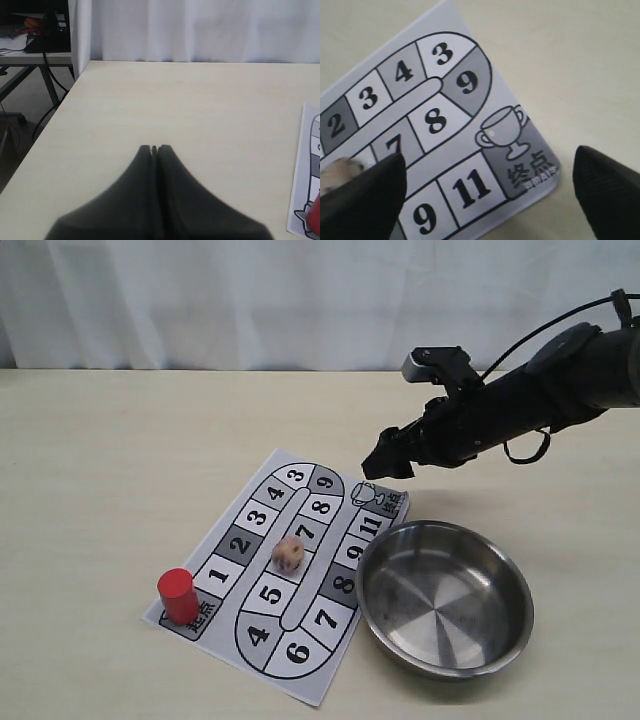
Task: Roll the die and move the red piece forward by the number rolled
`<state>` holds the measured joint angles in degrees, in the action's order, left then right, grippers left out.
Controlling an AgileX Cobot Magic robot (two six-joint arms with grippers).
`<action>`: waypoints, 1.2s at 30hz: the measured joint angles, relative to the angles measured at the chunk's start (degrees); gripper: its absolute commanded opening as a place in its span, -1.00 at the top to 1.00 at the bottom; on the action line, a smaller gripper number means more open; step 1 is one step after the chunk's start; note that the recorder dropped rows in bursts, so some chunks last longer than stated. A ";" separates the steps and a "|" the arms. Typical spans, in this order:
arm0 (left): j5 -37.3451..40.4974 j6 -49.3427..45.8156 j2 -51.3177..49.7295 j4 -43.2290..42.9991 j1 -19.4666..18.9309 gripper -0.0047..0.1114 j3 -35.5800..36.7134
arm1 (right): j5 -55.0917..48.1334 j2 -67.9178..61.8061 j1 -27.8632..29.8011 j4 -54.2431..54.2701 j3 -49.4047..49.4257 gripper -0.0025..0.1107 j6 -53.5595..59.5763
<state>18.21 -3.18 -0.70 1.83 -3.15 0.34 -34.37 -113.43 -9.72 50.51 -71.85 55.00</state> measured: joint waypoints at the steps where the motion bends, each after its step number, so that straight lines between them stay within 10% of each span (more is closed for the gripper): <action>1: 0.00 0.00 0.00 0.00 0.00 0.92 0.00 | 1.01 0.00 0.00 -1.38 0.00 -0.50 -1.28; 25: 0.00 0.00 0.00 0.00 0.00 0.92 0.00 | 4.77 0.00 0.00 -7.16 0.00 -0.35 -8.99; 36: 0.00 0.00 0.00 0.00 0.00 0.92 0.00 | 0.33 0.61 0.00 -9.96 0.00 0.79 -8.99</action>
<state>18.21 -3.18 -0.70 1.83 -3.15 0.34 -34.04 -112.82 -9.72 40.55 -71.85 46.01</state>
